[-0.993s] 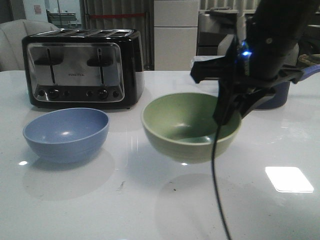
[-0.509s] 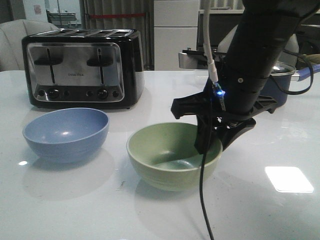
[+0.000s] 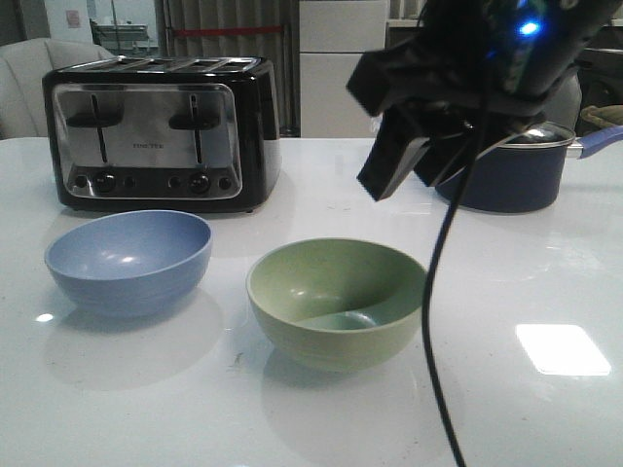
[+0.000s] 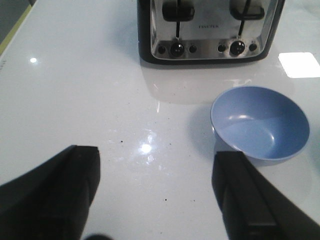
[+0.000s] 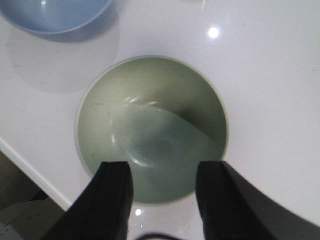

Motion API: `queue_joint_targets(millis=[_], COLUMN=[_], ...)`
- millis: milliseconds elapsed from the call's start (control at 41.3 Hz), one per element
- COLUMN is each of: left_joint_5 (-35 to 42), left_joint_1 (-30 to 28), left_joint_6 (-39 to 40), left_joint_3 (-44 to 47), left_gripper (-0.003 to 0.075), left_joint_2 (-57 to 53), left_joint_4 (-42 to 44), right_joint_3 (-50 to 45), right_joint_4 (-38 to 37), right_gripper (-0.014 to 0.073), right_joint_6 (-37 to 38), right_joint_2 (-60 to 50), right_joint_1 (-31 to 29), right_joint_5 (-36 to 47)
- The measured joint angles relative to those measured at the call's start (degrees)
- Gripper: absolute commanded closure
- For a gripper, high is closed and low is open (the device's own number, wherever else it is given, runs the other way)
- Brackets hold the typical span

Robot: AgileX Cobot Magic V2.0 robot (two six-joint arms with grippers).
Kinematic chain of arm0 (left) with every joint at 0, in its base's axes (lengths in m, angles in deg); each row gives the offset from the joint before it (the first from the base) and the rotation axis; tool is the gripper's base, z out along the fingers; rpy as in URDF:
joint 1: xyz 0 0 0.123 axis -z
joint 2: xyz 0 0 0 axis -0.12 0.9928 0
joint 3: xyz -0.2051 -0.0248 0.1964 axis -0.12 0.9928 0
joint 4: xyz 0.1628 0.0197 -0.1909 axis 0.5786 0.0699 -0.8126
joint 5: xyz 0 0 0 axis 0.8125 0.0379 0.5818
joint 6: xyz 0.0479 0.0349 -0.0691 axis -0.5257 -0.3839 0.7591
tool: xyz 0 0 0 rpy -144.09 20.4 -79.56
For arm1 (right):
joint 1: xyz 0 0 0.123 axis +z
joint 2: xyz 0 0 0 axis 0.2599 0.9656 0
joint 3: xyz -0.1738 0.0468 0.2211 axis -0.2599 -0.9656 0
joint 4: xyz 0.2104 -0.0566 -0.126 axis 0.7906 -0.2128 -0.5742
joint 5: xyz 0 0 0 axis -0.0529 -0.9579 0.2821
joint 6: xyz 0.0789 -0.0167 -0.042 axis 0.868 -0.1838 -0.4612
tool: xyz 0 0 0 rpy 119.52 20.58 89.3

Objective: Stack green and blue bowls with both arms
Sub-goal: 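Release the green bowl and lift the right gripper away, then grasp the rim of the light blue bowl with the left gripper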

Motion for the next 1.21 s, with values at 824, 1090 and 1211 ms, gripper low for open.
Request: queue_joint_targets(millis=[824, 1090, 1211], left_joint_5=[-4.19, -3.96, -3.73], left_joint_1=[9.23, 9.23, 9.23], left_joint_6=[-1.35, -1.24, -1.24], left_joint_3=[-25.72, -32.71, -33.74], left_gripper=[0.0150, 0.0308, 0.0438], left_joint_2=[54.46, 66.76, 69.48], left_joint_4=[-0.27, -0.31, -0.40], right_joint_3=[-10.45, -10.48, -10.48], right_joint_4=[-0.09, -0.09, -0.09], right_gripper=[0.0169, 0.0169, 0.0169], right_joint_6=[-0.70, -0.70, -0.70], right_joint_2=[-30.70, -30.70, -30.70], right_joint_1=[0.03, 0.03, 0.03], right_joint_5=[-9.12, -9.40, -9.44])
